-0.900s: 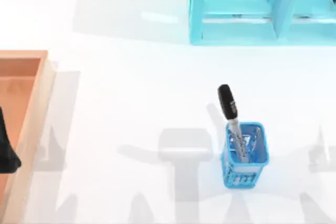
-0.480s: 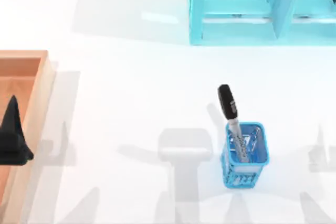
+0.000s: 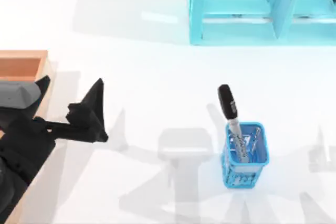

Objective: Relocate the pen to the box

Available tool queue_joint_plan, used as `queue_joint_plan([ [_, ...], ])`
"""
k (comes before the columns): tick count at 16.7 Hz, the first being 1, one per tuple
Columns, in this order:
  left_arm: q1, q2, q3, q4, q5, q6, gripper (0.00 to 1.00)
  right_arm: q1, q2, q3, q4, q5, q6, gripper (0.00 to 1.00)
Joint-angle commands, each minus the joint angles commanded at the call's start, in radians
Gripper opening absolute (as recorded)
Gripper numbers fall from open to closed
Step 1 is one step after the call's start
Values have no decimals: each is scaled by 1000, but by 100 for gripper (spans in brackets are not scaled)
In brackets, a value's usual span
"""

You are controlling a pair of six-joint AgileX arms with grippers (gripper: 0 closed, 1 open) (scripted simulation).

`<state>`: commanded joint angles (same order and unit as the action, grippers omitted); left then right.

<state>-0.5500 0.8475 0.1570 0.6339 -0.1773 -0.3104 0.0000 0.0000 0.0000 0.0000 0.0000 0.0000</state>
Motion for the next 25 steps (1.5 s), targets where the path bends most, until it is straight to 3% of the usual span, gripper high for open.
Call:
queue_joint_plan([
  [7,-391,671,112,451,-126,-221,100,0,0,0,0,0,0,100],
  [12,-557,947,159,642,-180,-314,100,0,0,0,0,0,0,100],
  [20,-579,988,165,670,-186,-328,100,0,0,0,0,0,0,100],
  [25,-543,1093,309,638,-146,-321,100,0,0,0,0,0,0,100],
])
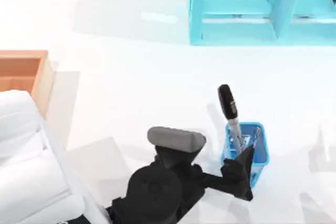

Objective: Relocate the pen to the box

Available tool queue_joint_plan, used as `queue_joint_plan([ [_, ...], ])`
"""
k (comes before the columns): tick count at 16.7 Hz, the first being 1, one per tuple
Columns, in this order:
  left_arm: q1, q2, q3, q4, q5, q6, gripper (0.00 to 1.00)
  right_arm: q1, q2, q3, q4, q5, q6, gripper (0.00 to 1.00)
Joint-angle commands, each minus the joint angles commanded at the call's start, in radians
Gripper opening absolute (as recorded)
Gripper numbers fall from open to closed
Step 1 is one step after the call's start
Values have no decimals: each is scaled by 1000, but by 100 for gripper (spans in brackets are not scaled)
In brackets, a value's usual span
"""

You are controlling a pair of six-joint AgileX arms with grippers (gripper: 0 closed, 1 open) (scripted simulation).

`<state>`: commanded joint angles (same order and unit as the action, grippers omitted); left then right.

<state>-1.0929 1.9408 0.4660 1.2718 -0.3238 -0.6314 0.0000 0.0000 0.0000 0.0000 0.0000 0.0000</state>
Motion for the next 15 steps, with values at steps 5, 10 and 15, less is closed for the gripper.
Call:
queue_joint_plan([
  [5,56,145,203,-53,57,11,100,0,0,0,0,0,0,100],
  [10,69,175,243,-65,70,14,100,0,0,0,0,0,0,100],
  [15,69,175,243,-65,70,14,70,0,0,0,0,0,0,100],
])
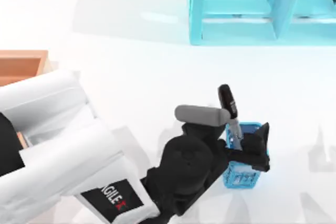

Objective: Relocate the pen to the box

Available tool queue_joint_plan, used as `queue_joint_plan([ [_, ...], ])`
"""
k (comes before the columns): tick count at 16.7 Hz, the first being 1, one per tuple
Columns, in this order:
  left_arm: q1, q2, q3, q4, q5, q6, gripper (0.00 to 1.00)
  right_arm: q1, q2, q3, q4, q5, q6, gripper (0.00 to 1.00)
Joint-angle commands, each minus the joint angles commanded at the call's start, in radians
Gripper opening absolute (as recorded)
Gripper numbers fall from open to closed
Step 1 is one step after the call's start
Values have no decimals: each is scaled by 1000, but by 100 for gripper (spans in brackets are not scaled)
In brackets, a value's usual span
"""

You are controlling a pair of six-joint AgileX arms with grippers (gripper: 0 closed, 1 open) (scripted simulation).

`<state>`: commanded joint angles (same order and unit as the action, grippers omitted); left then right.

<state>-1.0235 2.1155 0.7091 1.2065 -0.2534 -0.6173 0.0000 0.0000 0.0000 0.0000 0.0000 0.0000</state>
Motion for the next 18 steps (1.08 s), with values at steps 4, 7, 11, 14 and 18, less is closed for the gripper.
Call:
queue_joint_plan([
  [4,0,0,0,0,0,0,40,0,0,0,0,0,0,100],
  [7,0,0,0,0,0,0,17,0,0,0,0,0,0,100],
  [11,0,0,0,0,0,0,0,0,0,0,0,0,0,100],
  [14,0,0,0,0,0,0,0,0,0,0,0,0,0,100],
  [18,10,-20,3,7,-6,6,0,0,0,0,0,0,0,100],
])
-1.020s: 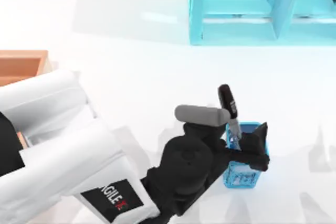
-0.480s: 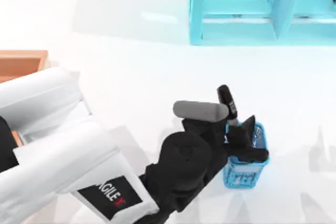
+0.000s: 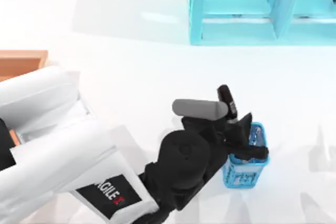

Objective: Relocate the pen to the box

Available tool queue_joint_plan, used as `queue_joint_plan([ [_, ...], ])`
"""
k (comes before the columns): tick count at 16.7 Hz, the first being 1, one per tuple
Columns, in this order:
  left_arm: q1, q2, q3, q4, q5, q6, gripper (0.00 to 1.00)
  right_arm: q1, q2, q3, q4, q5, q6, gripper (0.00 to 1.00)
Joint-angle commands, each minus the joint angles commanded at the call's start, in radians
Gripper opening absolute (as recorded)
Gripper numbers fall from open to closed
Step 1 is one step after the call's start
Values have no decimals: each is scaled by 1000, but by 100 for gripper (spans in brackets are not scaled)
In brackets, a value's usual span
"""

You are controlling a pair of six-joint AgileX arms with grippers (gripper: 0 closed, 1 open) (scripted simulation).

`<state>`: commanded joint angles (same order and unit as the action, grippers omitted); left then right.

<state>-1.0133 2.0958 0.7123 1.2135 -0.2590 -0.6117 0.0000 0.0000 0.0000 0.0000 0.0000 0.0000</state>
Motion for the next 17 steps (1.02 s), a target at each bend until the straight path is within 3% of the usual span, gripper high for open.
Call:
queue_joint_plan([
  [6,72,-165,-26,-134,67,15,0,0,0,0,0,0,0,100],
  [17,361,-890,-165,-713,342,62,0,0,0,0,0,0,0,100],
])
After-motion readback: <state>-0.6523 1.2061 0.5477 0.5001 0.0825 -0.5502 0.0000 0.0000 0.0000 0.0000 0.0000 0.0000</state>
